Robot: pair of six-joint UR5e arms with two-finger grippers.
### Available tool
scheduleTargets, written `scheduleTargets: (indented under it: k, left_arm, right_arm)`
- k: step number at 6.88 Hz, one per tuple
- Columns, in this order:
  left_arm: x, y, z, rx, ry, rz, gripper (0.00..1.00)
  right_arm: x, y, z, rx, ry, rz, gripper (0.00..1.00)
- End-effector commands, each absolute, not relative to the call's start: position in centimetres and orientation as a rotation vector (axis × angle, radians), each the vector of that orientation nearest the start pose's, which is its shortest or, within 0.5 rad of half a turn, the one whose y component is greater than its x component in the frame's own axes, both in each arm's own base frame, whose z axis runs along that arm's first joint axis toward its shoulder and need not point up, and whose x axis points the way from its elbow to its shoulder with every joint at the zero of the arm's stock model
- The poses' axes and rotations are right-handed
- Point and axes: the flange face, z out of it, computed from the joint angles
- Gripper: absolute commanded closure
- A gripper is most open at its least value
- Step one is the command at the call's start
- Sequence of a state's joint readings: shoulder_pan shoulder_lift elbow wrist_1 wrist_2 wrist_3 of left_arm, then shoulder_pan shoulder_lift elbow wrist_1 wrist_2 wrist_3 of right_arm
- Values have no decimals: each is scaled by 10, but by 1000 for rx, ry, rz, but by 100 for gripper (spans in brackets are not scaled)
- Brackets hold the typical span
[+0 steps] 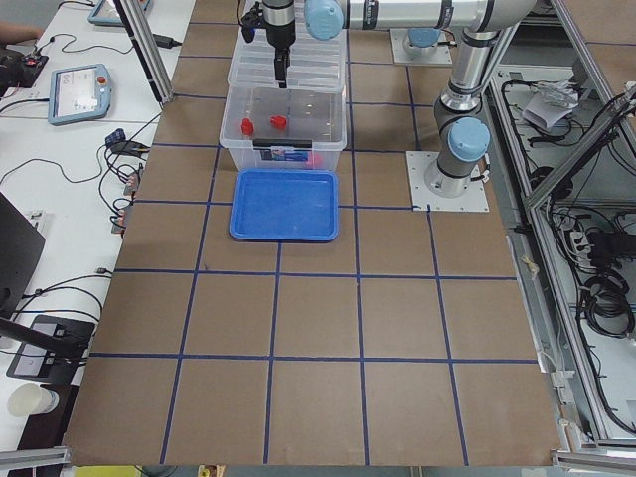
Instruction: Place red block in blue tray from box
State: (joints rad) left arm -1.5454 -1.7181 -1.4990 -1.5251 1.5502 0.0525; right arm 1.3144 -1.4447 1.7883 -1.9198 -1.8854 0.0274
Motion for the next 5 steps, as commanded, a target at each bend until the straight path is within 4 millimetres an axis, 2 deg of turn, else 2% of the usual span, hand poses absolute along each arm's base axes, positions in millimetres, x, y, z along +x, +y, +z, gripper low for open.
scheduleTargets:
  k: [1,2,4,5]
  left_arm:
    - [-124,-575,391,-32,3168,34,0]
    - [-124,-577,361,-87,3166,3,0]
    - [-125,-568,308,-106,3166,-38,0]
    - [-125,-571,287,-194,3179,-32,0]
  right_arm:
    - [-30,-533,367,485,3410,22,0]
    - [-22,-539,387,463,3413,-12,0]
    - [12,-545,449,356,3422,16,0]
    - [50,-539,481,258,3404,-80,0]
